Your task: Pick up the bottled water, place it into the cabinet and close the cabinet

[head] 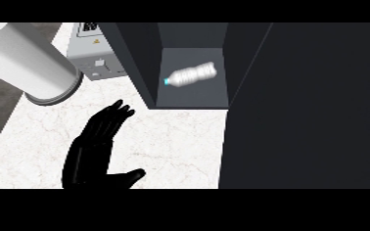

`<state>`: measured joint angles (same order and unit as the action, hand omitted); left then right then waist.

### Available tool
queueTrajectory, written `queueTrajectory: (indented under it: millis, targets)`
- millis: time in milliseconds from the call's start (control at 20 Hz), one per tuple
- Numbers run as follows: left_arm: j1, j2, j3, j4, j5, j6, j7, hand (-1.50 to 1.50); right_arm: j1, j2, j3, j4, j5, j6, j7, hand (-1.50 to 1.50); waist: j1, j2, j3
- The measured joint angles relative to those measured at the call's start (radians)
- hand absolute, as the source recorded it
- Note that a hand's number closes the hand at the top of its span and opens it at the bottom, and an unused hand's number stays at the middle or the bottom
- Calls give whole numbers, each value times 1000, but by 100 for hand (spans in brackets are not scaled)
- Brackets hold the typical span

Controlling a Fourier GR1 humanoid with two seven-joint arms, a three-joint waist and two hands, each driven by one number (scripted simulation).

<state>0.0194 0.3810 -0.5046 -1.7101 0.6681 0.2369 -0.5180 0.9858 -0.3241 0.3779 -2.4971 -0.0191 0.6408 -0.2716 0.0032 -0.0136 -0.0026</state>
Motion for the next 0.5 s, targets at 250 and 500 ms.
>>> queueTrajectory:
  millis: [250,500]
  targets:
    - [97,55,62,-70,68,-43,-3,-150,-10,-39,105,-3,14,15,36,150,2,-3,-3]
    - [176,105,110,-109,119,-97,-10,-150,-59,-70,152,-4,28,5,65,150,15,-8,-7]
